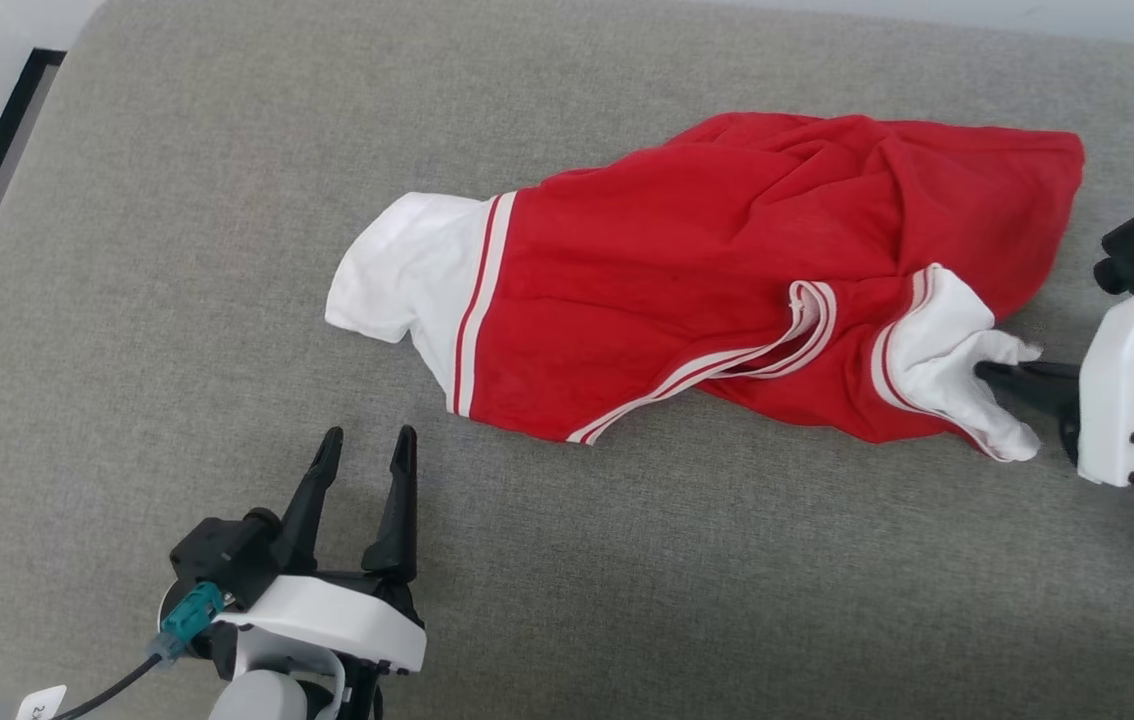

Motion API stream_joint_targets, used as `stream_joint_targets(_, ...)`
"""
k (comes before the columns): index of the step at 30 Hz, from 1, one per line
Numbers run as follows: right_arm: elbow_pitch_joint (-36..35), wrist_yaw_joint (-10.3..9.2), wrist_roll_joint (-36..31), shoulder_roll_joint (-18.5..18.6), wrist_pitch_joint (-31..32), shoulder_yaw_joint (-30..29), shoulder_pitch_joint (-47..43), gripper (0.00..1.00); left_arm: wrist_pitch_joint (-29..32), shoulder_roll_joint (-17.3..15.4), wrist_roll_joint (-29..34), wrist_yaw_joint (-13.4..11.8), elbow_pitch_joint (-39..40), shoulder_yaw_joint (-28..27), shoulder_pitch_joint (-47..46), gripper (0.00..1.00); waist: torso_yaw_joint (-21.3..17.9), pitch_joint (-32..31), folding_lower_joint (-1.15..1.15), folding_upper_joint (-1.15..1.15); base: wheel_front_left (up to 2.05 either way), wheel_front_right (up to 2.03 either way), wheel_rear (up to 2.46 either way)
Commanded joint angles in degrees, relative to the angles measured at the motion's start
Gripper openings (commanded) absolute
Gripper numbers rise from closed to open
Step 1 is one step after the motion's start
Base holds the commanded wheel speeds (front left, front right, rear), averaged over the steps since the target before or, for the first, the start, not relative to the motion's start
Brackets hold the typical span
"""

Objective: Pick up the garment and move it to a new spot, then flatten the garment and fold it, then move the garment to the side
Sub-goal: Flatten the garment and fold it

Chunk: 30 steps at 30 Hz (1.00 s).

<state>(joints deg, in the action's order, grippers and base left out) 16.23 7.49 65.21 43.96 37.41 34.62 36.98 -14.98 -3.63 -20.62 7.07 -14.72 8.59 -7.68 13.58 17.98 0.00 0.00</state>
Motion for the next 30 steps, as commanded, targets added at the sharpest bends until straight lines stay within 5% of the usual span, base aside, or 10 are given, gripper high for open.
stream_joint_targets(1, -0.5, 0.00, 0.1, 0.9, -1.2, 0.2, 0.6, 0.00, -0.3, 0.1, 0.3, 0.3, -0.2, -0.4, 0.2, 1.00, -0.3, -0.4, 0.00, 0.00, 0.00, 0.00, 0.00)
stream_joint_targets(9, -5.2, 0.00, 3.2, 5.5, -3.8, 1.9, -3.2, 0.00, -0.3, 0.4, 0.5, 0.5, -0.5, -0.9, 0.9, 1.00, -1.7, -2.4, 0.00, 0.00, 0.00, 0.00, 0.00)
stream_joint_targets(16, -10.4, 0.00, 2.5, 13.6, -9.8, 2.5, -12.0, 0.00, -0.3, 0.2, -0.6, 0.5, -0.3, -0.6, 2.4, 1.00, -4.0, -3.3, 0.00, 0.00, 0.00, 0.00, 0.00)
stream_joint_targets(21, -5.9, 0.00, -0.1, 15.8, -15.7, 0.8, -16.3, 0.00, -0.3, 0.1, -0.7, 0.5, -0.4, -0.4, 2.4, 1.00, -5.1, -3.0, 0.00, 0.00, 0.00, 0.00, 0.00)
stream_joint_targets(30, 5.1, 0.00, -8.7, 13.6, -27.0, -0.2, -17.1, 0.00, -0.3, -0.4, -0.6, 0.4, -0.6, -0.7, 1.3, 1.00, -5.8, -2.5, 0.00, 0.00, 0.00, 0.00, 0.00)
